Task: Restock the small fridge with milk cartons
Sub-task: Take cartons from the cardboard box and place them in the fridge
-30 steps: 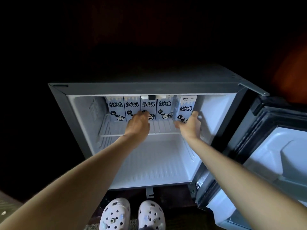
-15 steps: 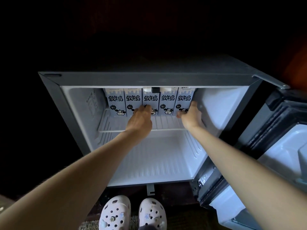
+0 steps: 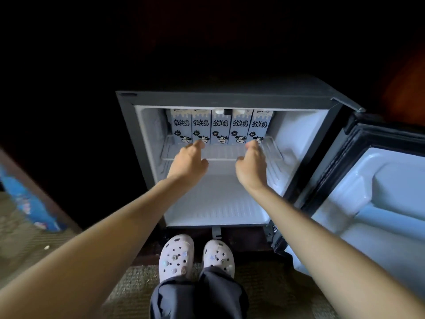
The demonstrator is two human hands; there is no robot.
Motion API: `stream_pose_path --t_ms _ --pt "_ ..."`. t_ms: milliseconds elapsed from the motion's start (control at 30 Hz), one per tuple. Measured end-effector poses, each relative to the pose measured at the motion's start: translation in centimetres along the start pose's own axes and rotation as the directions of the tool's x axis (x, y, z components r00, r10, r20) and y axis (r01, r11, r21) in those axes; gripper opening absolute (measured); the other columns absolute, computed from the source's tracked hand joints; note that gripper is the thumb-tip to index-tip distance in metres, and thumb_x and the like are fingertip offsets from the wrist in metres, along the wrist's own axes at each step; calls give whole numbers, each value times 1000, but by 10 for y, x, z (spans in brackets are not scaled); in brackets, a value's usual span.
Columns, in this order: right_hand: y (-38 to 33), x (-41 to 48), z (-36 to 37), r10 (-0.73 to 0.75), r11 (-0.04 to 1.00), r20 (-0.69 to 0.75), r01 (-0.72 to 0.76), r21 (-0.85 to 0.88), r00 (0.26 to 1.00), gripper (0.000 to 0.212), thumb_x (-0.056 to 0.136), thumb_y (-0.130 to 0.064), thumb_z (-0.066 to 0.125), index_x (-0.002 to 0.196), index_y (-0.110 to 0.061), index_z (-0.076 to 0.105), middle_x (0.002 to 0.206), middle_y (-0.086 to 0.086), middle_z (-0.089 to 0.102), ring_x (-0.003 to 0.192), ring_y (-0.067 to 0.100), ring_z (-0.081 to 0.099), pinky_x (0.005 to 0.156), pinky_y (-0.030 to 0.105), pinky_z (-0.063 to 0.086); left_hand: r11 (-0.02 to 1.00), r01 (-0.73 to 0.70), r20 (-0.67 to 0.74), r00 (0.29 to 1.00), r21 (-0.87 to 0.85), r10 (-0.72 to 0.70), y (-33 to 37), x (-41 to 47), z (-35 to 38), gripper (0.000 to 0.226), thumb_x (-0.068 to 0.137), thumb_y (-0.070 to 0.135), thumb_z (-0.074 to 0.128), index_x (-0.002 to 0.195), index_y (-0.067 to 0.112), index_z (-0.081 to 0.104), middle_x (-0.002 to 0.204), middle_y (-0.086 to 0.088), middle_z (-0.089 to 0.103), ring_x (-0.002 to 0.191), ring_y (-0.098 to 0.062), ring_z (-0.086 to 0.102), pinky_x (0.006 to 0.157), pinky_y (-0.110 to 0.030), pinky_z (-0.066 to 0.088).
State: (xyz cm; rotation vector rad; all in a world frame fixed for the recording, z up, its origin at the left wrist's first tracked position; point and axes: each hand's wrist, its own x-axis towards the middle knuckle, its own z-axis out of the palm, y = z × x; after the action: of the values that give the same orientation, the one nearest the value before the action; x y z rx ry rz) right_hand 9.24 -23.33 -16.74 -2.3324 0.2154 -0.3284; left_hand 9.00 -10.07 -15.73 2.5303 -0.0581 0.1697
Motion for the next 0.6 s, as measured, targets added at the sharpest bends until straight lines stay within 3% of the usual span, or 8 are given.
stream_pose_path --t_ms 67,233,400,500,600 --pt "-22 -31 4 -87 996 56 84 42 995 29 90 4 46 119 1 45 121 16 53 108 31 55 82 32 45 999 49 -48 998 11 -49 -8 -23 -22 35 87 8 46 122 9 53 116 -15 63 105 -31 59 86 -32 46" --pt "-83 -114 22 -236 963 224 198 182 945 29 91 0 44 121 -2 42 107 17 62 83 24 56 65 29 39 989 127 -154 981 75 -114 -40 -91 -81 26 87 13 48 108 12 63 108 -13 68 100 -33 62 86 -36 52" --pt "-132 -192 62 -302 939 426 189 287 853 26 92 -3 36 117 -8 44 103 17 63 90 31 64 65 35 46 956 279 -279 929 91 -245 -98 -175 -136 26 87 14 49 108 13 65 106 -14 68 100 -37 61 83 -36 49" --pt "-151 -239 95 -287 955 590 181 233 755 27 91 -5 34 113 -11 48 109 17 59 96 33 62 74 40 52 894 446 -333 850 45 -408 -144 -225 -155 24 87 15 48 103 13 65 103 -18 67 97 -39 60 82 -38 49" --pt "-161 -273 127 -326 924 749 363 122 577 24 92 -8 38 109 -8 54 114 16 57 103 34 58 83 37 49 813 582 -330 767 -5 -550 -192 -269 -159 23 87 14 49 103 10 66 104 -18 68 101 -37 60 86 -40 49"
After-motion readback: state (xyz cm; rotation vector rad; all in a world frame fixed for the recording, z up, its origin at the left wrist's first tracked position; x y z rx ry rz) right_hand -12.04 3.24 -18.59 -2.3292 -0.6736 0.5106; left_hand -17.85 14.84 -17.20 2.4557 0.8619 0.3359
